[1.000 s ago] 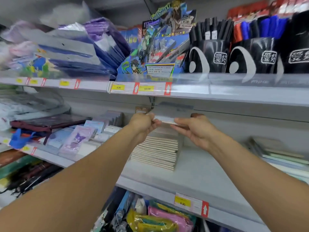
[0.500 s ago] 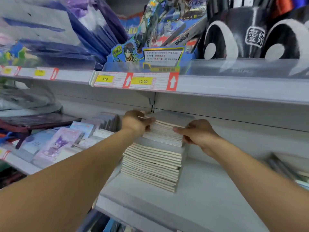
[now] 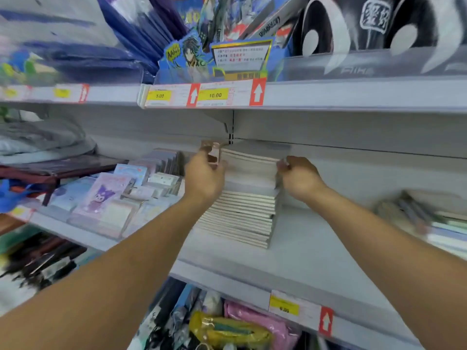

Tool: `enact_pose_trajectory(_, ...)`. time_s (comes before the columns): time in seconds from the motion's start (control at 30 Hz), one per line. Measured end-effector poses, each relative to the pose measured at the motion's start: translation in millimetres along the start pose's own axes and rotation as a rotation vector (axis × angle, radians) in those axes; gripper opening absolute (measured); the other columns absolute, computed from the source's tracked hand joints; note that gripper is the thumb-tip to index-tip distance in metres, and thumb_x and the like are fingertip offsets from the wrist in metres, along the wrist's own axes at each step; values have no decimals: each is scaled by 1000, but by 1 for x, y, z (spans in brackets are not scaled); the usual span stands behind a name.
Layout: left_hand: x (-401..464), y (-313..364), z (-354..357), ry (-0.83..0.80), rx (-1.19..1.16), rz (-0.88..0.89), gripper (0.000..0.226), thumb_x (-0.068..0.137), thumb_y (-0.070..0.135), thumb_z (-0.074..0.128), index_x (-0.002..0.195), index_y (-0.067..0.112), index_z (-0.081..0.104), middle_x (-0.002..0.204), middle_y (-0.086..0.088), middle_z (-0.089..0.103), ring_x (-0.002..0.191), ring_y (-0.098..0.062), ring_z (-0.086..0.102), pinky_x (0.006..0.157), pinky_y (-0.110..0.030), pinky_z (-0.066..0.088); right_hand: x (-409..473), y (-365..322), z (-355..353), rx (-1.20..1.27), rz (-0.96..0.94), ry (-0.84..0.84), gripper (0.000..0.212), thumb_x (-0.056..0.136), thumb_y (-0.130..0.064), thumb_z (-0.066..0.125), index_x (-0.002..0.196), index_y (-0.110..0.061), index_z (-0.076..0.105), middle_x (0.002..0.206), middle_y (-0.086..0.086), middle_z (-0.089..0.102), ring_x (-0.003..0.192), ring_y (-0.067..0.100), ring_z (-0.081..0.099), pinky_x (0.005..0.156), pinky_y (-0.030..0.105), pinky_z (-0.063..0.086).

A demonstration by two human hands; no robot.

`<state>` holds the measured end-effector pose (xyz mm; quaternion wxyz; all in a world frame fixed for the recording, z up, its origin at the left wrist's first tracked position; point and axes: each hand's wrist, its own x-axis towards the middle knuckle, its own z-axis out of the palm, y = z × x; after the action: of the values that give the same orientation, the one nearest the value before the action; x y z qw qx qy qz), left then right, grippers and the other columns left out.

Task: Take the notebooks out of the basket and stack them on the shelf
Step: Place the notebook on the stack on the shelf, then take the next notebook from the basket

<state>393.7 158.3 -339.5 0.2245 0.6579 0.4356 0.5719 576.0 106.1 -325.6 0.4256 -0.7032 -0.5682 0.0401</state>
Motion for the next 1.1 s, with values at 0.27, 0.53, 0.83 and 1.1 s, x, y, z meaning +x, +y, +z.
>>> enact_pose_trajectory(0.27, -340, -117, -26, 121, -134, -164, 6, 95, 10, 58, 99, 13, 55, 58, -2, 51, 52, -10, 49, 52, -22, 38, -321, 88, 119, 409, -24, -83, 30, 100, -24, 54, 75, -9, 61, 62, 4, 55, 59, 25, 56, 56, 41, 48)
enact_pose_trajectory(0.53, -556, -273, -70, -803, 505, -1155, 78, 84, 34, 71, 143, -4, 37, 145, -21, 43, 131, -34, 45, 102, -36, 41, -552, 212, 192, 9, 1052, -598, 38, 84, -41, 73, 93, -10, 52, 87, 8, 60, 63, 15, 52, 50, 26, 39)
enact_pose_trajectory(0.83, -558, -274, -70, -683, 631, -1313, 94, 66, 55, 80, 138, 5, 46, 139, -14, 48, 123, -32, 52, 99, -40, 48, -538, 205, 220, 466, 1247, -658, 17, 91, -23, 70, 100, -9, 67, 98, 11, 74, 85, 25, 72, 75, 42, 62)
enact_pose_trajectory(1.1, -524, -253, -74, -576, -340, -1656, 43, 78, 21, 80, 117, 9, 66, 109, -9, 73, 99, -23, 69, 78, -38, 60, -508, 210, 202, 784, 1237, -601, 17, 99, -21, 58, 113, -14, 64, 114, 13, 71, 97, 31, 69, 80, 45, 58)
